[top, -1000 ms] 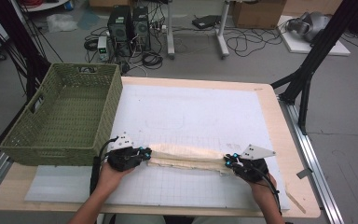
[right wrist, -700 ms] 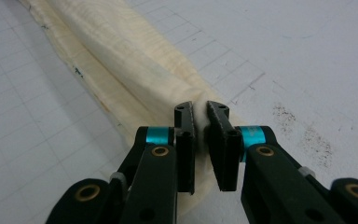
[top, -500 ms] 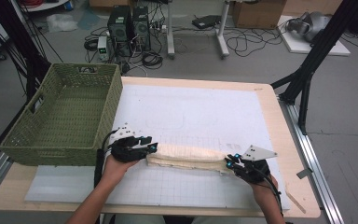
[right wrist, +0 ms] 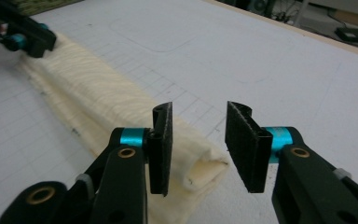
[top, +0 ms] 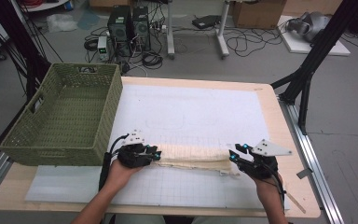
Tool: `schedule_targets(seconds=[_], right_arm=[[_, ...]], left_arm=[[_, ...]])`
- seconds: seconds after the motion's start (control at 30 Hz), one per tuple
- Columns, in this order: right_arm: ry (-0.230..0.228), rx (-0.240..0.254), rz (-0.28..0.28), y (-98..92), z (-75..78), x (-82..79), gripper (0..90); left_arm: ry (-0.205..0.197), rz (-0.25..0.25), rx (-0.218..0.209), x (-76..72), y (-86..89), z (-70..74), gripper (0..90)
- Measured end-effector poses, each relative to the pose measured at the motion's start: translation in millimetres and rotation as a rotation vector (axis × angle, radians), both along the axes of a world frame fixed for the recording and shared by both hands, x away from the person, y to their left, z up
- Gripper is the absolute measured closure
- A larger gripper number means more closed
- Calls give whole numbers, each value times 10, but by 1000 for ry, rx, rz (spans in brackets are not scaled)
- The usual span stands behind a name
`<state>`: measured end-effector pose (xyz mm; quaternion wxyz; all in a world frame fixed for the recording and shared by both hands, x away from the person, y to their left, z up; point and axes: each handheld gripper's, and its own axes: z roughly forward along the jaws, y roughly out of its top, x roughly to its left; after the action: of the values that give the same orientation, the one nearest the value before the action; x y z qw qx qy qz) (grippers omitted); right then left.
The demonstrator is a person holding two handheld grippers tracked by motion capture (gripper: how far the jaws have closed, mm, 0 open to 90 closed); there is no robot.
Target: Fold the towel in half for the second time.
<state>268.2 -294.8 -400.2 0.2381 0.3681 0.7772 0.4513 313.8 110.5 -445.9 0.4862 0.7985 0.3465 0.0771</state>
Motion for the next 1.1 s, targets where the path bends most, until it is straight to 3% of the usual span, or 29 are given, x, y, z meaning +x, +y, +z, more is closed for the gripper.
schedule_targets(seconds=[0.17,0.3,0.43,0.57,0.7,0.87,1.0,1.1], right_arm=[[34,-8,-33,196,-19,213,555],[82,-50,7,402,-116,343,573],[120,-66,63,492,-267,310,635],[145,-91,90,512,-371,226,640],[146,-105,119,509,-412,157,636],[139,-125,130,474,-405,93,623],[149,-118,94,367,-395,72,619],[153,-117,64,275,-392,48,619]], left_arm=[[2,-12,21,-27,-13,-11,676],[5,-18,21,-39,-6,-22,676],[-20,-8,-17,-49,13,28,640],[-32,33,-67,-29,22,75,515],[-34,51,-74,8,28,48,508],[-12,16,6,-8,-23,-1,603],[5,-8,49,-35,-30,-33,656],[-6,-22,77,-58,-19,-36,677]])
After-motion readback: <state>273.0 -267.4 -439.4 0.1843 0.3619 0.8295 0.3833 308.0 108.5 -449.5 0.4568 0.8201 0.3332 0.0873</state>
